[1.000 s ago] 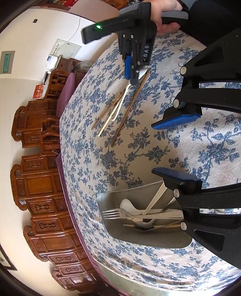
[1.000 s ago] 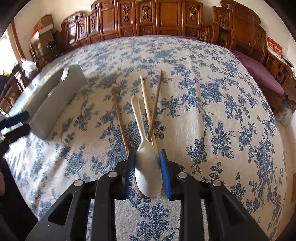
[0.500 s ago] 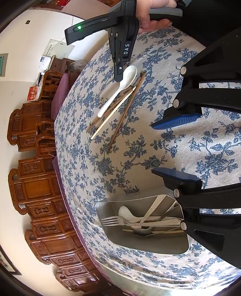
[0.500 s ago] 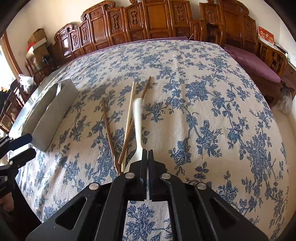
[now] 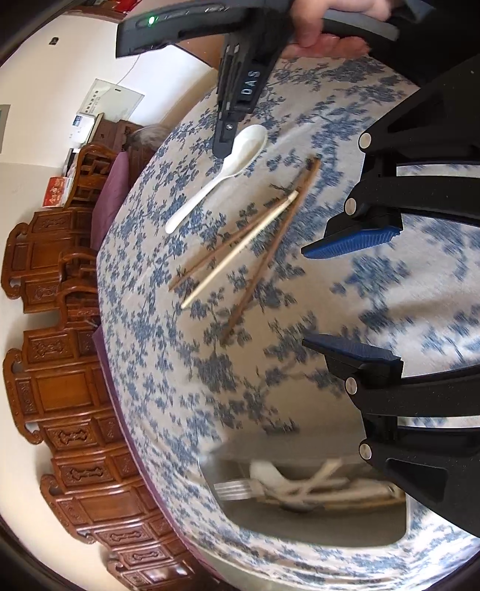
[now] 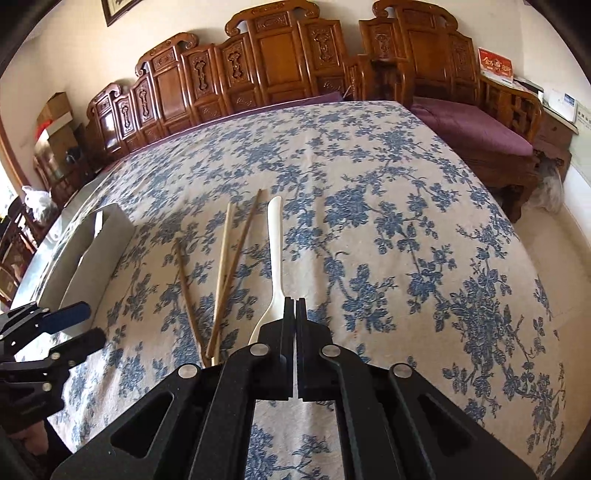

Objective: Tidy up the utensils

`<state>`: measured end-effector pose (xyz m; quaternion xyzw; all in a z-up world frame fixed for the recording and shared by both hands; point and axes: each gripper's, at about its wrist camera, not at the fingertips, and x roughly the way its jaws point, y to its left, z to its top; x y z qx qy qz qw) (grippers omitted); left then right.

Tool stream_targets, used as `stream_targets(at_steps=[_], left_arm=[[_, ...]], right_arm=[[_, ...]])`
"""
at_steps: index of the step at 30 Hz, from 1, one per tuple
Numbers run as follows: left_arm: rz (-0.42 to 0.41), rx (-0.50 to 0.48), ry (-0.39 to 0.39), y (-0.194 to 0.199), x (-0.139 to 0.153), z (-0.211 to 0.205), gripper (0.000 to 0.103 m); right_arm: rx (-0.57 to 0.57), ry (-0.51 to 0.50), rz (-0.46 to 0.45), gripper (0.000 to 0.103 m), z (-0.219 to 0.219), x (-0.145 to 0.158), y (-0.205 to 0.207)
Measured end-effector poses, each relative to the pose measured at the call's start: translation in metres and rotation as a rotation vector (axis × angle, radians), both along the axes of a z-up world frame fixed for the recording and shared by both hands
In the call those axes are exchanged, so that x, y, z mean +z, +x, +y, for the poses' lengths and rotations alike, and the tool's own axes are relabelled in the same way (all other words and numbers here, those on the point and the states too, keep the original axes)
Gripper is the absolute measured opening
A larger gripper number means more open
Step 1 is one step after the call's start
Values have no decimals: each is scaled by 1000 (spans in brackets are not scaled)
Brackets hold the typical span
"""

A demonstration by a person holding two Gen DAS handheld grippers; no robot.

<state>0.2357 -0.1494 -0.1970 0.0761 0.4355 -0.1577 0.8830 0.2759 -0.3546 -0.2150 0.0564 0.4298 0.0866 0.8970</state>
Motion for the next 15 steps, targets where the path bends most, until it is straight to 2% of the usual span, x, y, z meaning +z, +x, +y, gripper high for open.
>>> stream_targets(at_steps=[9,15], left_arm=[[65,20,-8,37,-20,-42,40],[115,55,38,53,-39,-50,40]], right_arm=[[-11,20,11,2,-7,-4,5],[-14,39,11,2,-8,-5,7]])
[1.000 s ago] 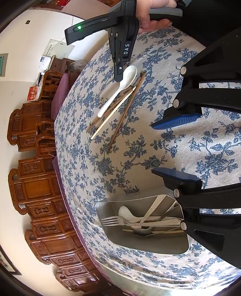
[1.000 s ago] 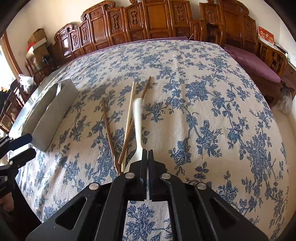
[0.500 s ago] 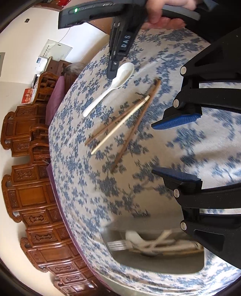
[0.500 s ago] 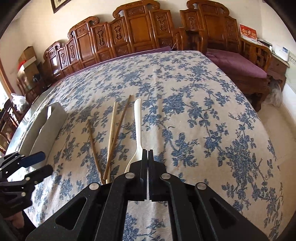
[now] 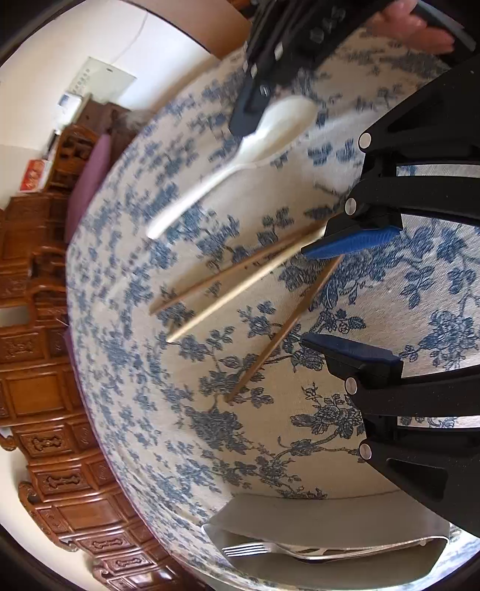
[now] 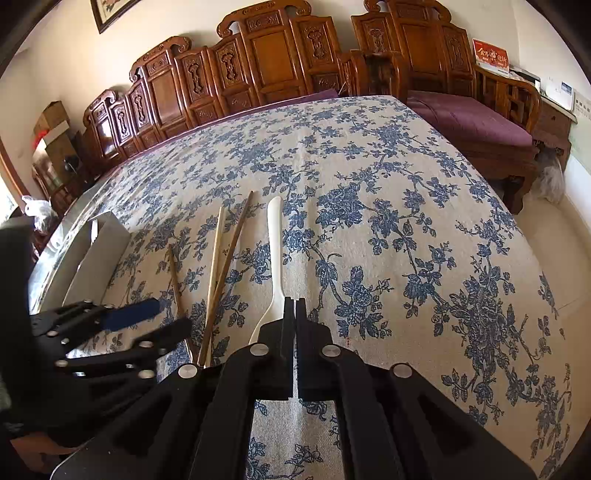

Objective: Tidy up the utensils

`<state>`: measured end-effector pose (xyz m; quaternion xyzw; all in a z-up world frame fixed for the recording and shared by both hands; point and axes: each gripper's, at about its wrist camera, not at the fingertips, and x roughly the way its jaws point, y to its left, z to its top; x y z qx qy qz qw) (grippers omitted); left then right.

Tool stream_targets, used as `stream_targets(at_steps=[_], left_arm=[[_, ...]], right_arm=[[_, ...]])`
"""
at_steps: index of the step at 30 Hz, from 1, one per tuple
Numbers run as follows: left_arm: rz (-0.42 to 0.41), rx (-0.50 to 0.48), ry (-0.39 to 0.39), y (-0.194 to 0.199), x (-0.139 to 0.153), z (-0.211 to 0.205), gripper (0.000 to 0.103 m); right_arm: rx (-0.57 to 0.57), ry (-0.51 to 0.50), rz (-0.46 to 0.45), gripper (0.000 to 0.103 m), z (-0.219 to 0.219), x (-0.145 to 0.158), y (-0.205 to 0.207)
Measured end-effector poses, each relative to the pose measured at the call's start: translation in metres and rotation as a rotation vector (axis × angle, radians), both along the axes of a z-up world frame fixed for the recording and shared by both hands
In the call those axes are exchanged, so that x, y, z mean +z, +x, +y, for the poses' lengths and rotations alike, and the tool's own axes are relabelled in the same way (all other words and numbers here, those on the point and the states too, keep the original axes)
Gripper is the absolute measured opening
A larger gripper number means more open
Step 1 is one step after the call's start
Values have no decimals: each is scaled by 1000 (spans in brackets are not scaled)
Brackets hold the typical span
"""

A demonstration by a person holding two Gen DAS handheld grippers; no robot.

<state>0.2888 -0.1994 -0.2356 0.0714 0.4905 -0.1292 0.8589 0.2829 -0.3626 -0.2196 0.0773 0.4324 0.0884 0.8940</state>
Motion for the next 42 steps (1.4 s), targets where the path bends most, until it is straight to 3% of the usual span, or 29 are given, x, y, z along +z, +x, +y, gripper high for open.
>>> stream_targets(at_steps=[3,10,16,23,28,42], left_arm=[[0,5,18,-1,-2,2,39],[31,24,15,-7,-1,26,14],[33,51,19,-14,0,49,4],[4,26,47,-27,11,58,4],[-57,13,50,-38,34,64,4],[-137,37,-3,-51,82,103,4]], right_arm=[[3,2,-3,2,1,0,0],[13,1,-12,2,5,3,-1],[30,-4,-15,2,12,5,-2],[59,-7,-16,2,22,7,-6],[77,-3,-22,2,31,11,-11],[179,-16,-57,2,75,25,-24]])
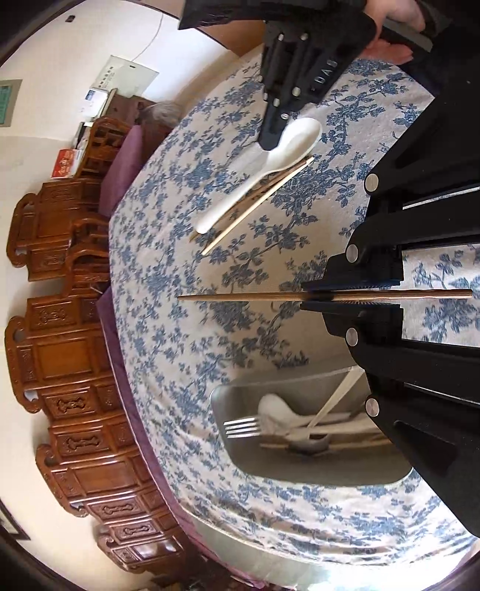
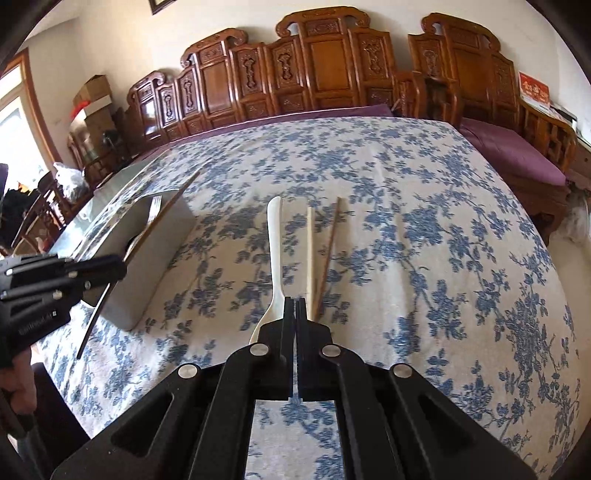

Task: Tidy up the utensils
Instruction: 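Grasp a wooden chopstick with the left gripper while the right gripper holds the spoon, then lower the chopstick into the grey tray and open the left gripper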

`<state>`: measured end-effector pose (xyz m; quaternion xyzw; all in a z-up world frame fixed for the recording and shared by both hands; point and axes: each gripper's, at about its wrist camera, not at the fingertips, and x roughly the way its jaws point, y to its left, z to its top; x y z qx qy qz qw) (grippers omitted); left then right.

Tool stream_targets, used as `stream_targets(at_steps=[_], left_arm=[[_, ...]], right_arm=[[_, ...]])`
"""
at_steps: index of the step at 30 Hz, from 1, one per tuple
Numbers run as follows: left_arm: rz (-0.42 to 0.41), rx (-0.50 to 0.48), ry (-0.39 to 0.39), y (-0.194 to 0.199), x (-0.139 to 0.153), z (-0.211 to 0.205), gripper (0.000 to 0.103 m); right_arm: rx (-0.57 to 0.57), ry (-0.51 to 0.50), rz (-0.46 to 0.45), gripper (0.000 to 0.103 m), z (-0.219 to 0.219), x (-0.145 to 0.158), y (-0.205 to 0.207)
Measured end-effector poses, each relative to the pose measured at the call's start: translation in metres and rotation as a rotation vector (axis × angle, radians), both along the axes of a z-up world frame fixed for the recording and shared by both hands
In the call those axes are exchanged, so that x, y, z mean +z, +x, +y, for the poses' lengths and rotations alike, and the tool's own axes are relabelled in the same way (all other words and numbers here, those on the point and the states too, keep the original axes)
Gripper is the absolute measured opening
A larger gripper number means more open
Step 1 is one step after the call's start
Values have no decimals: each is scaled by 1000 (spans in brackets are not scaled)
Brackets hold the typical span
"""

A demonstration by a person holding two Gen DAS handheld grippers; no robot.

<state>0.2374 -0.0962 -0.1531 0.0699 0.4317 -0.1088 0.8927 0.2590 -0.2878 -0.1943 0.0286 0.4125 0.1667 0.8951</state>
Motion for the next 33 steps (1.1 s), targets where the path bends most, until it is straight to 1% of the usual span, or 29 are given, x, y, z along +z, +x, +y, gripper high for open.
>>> stream_targets(at_steps=[5,9,12,19,24,33], left_arm=[[-16,8,-1,2,9,14,4],[-33,23,1,6,18,31,4],[-42,35,-3,10,24,44,4],[-57,59,23,23,32,76,4],[-43,100,39,32,25,98,4],[18,149,75,51,-11,120,4]], right_arm=[[33,4,-9,2,14,3,-5],[60,21,-37,2,26,11,-10],[64,26,-42,2,28,13,-11],[74,31,-36,2,32,12,-11],[81,22,-29,2,34,7,-9],[77,27,-19,2,31,4,-7]])
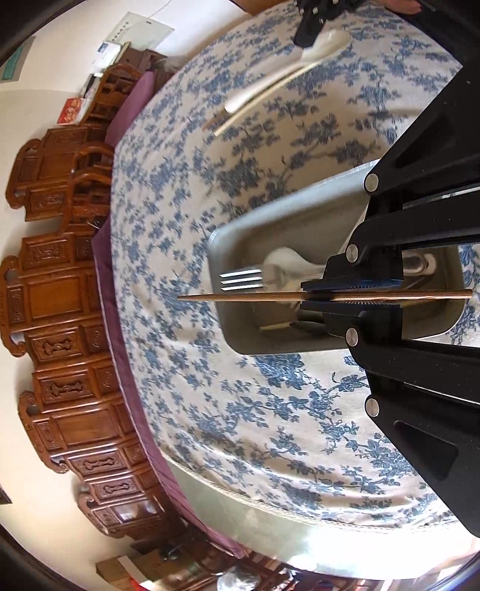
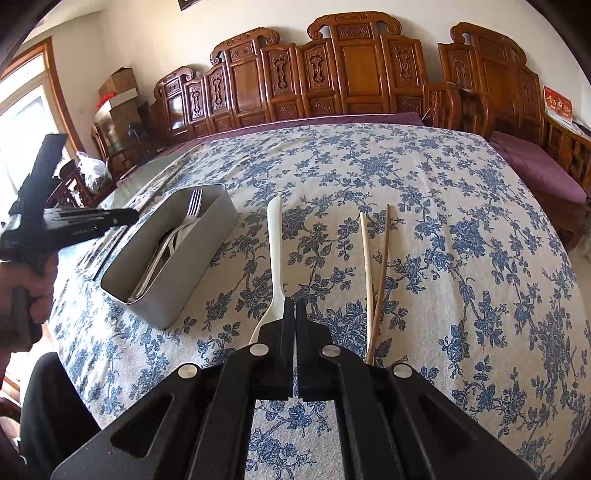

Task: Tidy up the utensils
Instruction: 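Lower the chopstick into the grey tray and open the left gripper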

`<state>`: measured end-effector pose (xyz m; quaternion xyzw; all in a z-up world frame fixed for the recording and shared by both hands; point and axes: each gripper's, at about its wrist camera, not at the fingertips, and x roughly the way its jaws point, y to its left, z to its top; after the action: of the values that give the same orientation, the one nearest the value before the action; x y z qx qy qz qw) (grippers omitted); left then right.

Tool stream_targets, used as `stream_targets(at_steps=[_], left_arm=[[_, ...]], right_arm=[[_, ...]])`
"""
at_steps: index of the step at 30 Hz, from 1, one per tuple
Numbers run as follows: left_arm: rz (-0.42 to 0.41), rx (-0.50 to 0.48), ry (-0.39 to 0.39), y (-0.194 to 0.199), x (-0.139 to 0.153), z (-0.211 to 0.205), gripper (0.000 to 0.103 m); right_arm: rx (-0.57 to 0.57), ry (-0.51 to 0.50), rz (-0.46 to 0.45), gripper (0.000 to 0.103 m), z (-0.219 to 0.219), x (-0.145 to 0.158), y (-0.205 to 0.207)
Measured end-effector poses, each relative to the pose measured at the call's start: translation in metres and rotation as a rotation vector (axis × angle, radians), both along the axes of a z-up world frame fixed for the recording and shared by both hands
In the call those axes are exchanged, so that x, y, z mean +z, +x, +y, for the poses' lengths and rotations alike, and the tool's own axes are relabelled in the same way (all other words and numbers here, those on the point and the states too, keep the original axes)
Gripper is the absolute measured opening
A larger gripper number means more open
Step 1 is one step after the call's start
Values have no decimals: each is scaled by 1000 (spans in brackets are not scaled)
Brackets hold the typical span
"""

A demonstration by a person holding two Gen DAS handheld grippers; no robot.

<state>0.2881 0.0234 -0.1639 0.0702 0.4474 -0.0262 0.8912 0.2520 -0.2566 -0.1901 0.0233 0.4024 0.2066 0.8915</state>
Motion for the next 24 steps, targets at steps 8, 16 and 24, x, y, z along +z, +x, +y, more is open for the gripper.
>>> stream_targets(at_steps=[8,16,24], left_arm=[[37,13,18,7,-24,1,4],[52,27,21,7,-32,7,5],[53,11,-17,2,-33,10,5]], right_arm=[[-1,1,3,2,-1,-2,2],[17,13,4,2,4,-1,4],[81,-13,4,2,33,6,-3]])
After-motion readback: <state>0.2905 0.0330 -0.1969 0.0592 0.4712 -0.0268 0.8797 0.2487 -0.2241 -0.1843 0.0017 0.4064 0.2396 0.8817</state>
